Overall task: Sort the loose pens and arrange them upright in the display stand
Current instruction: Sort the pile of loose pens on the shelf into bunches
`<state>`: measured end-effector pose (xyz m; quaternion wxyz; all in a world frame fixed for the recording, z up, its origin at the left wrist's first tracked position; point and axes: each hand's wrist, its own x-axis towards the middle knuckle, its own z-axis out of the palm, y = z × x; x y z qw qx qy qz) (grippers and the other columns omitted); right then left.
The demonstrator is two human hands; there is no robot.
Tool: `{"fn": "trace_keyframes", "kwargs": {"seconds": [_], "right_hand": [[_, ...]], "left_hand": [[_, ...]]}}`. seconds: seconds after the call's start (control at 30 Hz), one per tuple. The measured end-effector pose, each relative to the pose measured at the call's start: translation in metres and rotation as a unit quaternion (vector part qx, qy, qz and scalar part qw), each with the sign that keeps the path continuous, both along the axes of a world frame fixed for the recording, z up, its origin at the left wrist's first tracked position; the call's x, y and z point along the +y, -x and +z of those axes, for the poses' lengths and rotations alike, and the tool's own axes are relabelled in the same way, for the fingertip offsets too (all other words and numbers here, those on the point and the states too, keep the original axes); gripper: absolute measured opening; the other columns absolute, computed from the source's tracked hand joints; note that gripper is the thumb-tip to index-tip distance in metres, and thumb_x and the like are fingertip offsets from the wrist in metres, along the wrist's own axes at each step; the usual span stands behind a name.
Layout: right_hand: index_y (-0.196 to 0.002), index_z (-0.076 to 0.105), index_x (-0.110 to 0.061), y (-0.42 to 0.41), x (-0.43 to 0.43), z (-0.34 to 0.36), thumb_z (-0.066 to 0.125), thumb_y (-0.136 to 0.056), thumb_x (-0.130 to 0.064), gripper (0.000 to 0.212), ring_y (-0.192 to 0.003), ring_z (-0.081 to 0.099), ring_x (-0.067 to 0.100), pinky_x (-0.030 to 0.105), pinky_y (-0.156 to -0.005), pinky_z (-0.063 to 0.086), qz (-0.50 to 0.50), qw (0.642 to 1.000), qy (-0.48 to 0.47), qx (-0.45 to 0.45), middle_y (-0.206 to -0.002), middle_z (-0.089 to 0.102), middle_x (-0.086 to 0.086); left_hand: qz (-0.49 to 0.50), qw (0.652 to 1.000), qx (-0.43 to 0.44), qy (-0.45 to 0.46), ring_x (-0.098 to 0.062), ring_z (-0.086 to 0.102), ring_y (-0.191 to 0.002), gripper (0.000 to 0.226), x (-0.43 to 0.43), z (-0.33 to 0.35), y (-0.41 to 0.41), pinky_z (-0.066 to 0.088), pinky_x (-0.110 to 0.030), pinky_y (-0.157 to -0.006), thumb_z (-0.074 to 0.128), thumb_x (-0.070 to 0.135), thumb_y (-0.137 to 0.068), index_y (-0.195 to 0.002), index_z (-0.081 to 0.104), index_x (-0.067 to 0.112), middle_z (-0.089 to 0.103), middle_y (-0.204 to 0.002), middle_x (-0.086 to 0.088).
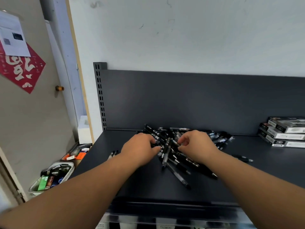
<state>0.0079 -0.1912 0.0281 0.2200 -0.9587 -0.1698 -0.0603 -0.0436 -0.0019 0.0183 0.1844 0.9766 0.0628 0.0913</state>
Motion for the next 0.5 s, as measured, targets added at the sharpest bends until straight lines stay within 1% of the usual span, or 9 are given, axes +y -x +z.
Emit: {"fn": "trace_keyframes", "kwargs": {"seconds": [0.1,0.17,0.23,0.27,0.3,0.37,0.43,0.5], "right_hand": [[-0.095,0.070,-0.032,-0.001,-0.016,0.001,0.070,-0.081,-0.028,0.014,-0.084,0.060,0.008,0.025,-0.077,0.050,0.007,1.000,0.002,-0.005,-0.076,0.058,-0.018],[-0.096,0.069,-0.033,-0.001,-0.026,0.003,0.070,-0.081,-0.030,0.015,-0.085,0.061,0.008,0.028,-0.078,0.052,0.014,1.000,0.004,-0.006,-0.077,0.059,-0.018],[-0.098,0.069,-0.033,-0.002,-0.037,0.004,0.071,-0.081,-0.032,0.017,-0.088,0.060,0.009,0.029,-0.081,0.052,0.024,1.000,0.007,0.002,-0.082,0.060,-0.017],[-0.100,0.069,-0.033,-0.003,-0.041,0.005,0.072,-0.081,-0.033,0.019,-0.090,0.060,0.008,0.029,-0.083,0.052,0.028,1.000,0.010,0.006,-0.085,0.060,-0.017],[-0.101,0.069,-0.033,-0.005,-0.047,0.005,0.073,-0.080,-0.033,0.021,-0.092,0.060,0.008,0.029,-0.085,0.052,0.031,0.999,0.011,0.010,-0.087,0.060,-0.017],[-0.101,0.069,-0.033,-0.007,-0.055,0.005,0.074,-0.079,-0.033,0.023,-0.091,0.060,0.008,0.027,-0.084,0.051,0.039,0.999,0.012,0.016,-0.088,0.059,-0.017],[-0.095,0.068,-0.034,-0.008,-0.058,0.003,0.075,-0.078,-0.034,0.019,-0.087,0.059,0.007,0.026,-0.081,0.050,0.044,0.999,0.010,0.022,-0.087,0.061,-0.017],[-0.079,0.064,-0.035,-0.005,-0.060,0.003,0.076,-0.075,-0.037,0.013,-0.083,0.060,0.006,0.027,-0.078,0.052,0.049,0.998,0.017,0.034,-0.080,0.063,-0.017]], "left_hand": [[0.001,1.000,0.018,0.009,-0.016,0.060,-0.099,0.033,-0.022,-0.002,-0.013,0.052,-0.034,-0.086,0.059,0.048,-0.088,-0.112,0.065,0.027,0.065,-0.108,0.006],[0.006,0.999,0.039,0.011,-0.017,0.061,-0.097,0.030,-0.031,-0.003,-0.021,0.052,-0.032,-0.086,0.058,0.044,-0.089,-0.109,0.066,0.023,0.068,-0.105,0.004],[0.010,0.998,0.063,0.014,-0.018,0.061,-0.091,0.022,-0.037,-0.003,-0.026,0.051,-0.030,-0.084,0.058,0.040,-0.090,-0.097,0.067,0.021,0.069,-0.101,-0.001],[0.013,0.997,0.075,0.009,-0.018,0.060,-0.087,0.019,-0.039,-0.003,-0.028,0.051,-0.030,-0.083,0.059,0.039,-0.090,-0.090,0.064,0.021,0.069,-0.098,-0.003],[0.016,0.996,0.085,0.001,-0.018,0.059,-0.084,0.021,-0.042,-0.002,-0.029,0.050,-0.031,-0.082,0.059,0.039,-0.089,-0.087,0.063,0.019,0.068,-0.096,-0.004],[0.028,0.995,0.098,-0.004,-0.021,0.062,-0.087,0.028,-0.045,-0.001,-0.032,0.050,-0.031,-0.081,0.059,0.038,-0.089,-0.089,0.069,0.011,0.068,-0.093,-0.007],[0.034,0.994,0.104,0.000,-0.023,0.064,-0.086,0.030,-0.047,0.001,-0.032,0.050,-0.031,-0.078,0.060,0.037,-0.089,-0.086,0.070,0.009,0.065,-0.085,-0.007],[0.044,0.993,0.107,0.013,-0.023,0.063,-0.083,0.027,-0.049,0.003,-0.032,0.051,-0.031,-0.077,0.060,0.035,-0.088,-0.083,0.069,0.010,0.065,-0.082,-0.006]]}}
